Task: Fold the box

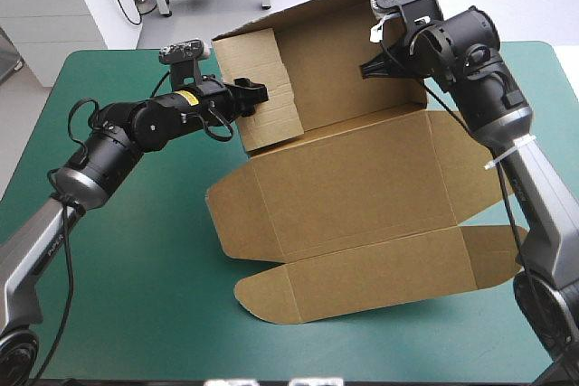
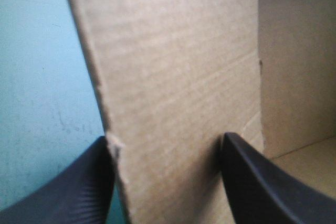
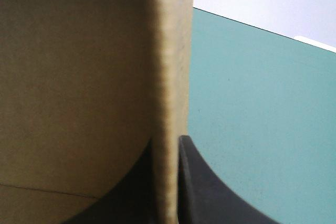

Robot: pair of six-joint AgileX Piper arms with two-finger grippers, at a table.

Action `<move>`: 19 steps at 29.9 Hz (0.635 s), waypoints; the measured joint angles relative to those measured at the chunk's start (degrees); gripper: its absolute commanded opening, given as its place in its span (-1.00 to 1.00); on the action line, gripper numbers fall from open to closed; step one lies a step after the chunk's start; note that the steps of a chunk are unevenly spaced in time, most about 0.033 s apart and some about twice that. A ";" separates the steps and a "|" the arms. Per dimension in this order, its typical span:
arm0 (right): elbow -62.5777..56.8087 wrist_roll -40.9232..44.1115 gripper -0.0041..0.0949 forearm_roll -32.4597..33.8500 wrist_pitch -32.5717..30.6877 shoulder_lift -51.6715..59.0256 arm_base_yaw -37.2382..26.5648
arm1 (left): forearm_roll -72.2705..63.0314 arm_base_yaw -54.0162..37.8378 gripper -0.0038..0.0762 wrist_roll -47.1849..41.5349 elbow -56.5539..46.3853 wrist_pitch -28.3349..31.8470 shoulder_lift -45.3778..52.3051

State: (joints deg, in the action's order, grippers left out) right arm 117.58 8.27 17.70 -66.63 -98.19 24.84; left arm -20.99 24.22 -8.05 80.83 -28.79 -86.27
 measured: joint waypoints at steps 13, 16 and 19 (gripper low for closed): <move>0.00 0.05 -0.92 2.03 -1.71 0.05 -0.10 | 0.86 -0.11 -0.92 -0.70 -0.10 0.02 -2.31; 0.00 0.66 -0.92 2.03 -2.41 0.09 -0.10 | 1.55 -0.22 -0.92 -0.92 1.03 -1.90 -2.48; 0.00 1.36 -0.92 0.71 -3.10 0.04 -0.82 | 3.30 -0.76 -0.92 -1.96 4.51 -6.39 -3.23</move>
State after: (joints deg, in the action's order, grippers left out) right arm 117.58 9.63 18.41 -69.73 -98.15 24.03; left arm -17.69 23.46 -10.01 85.34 -35.17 -89.50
